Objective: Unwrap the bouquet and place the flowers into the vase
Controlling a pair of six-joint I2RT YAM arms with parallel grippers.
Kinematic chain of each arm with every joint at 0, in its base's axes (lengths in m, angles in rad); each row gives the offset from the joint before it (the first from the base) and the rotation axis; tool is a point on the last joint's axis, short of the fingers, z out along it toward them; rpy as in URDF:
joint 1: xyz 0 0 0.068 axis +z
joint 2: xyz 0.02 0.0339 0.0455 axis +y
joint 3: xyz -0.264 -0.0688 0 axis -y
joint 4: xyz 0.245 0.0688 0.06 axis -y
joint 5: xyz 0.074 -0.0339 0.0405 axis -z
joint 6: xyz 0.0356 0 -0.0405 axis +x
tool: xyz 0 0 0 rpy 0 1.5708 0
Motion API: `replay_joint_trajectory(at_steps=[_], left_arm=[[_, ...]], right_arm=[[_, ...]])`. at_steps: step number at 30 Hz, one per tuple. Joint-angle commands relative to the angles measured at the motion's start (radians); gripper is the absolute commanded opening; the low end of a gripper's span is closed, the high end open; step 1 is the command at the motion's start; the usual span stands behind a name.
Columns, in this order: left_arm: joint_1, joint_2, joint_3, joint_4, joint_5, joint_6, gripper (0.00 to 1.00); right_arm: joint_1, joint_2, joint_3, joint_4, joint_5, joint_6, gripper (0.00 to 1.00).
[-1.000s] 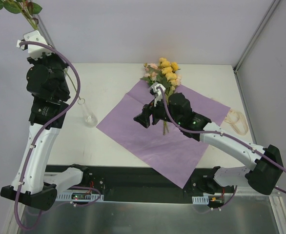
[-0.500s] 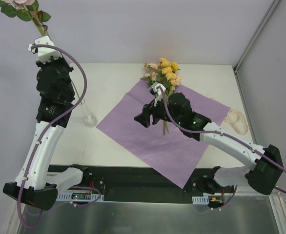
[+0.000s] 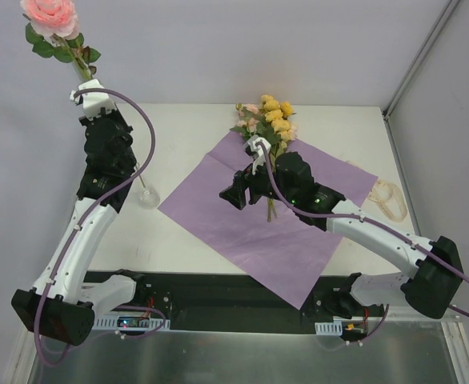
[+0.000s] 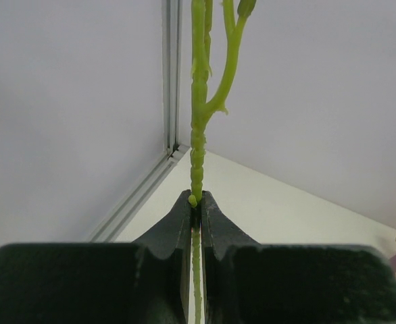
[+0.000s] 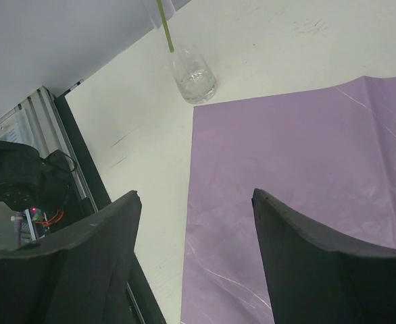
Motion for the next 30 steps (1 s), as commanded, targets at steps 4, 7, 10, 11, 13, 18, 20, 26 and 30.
replay_joint_trajectory(at_steps=[4,7,10,11,13,18,20,26,30], left_arm=[[0.013,-0.027,-0.08,0.076,-0.05,-0.079,0.04],[0.013,-0.036,-0.129,0.088,-0.061,-0.1,0.13],[0.013,-0.031,-0.161,0.108,-0.071,-0.102,0.16],[0.013,-0.03,-0.167,0.11,-0.074,-0.103,0.18],[0.013,-0.025,-0.187,0.114,-0.082,-0.111,0.21],[0.013,-0.041,-0.219,0.1,-0.084,-0.144,0.42],[0.013,-0.054,-0.227,0.085,-0.073,-0.161,0.46],[0.013,-0.065,-0.246,0.11,-0.013,-0.096,0.1],[0.013,-0.047,-0.212,0.058,-0.033,-0.08,0.0]], right_arm=[[-0.003,0.012,0.027,0.027,0.0,-0.011,0.7],[-0.004,0.02,0.027,0.03,-0.002,-0.008,0.7],[-0.004,0.028,0.027,0.033,-0.005,-0.005,0.7],[-0.006,0.028,0.026,0.035,-0.005,-0.007,0.7],[-0.006,0.031,0.027,0.035,-0.005,-0.005,0.7],[-0.004,0.035,0.027,0.038,-0.005,-0.005,0.7],[-0.006,0.037,0.027,0.038,-0.005,-0.004,0.7],[-0.004,0.051,0.032,0.044,-0.017,0.004,0.7],[-0.006,0.055,0.033,0.044,-0.019,0.004,0.7]])
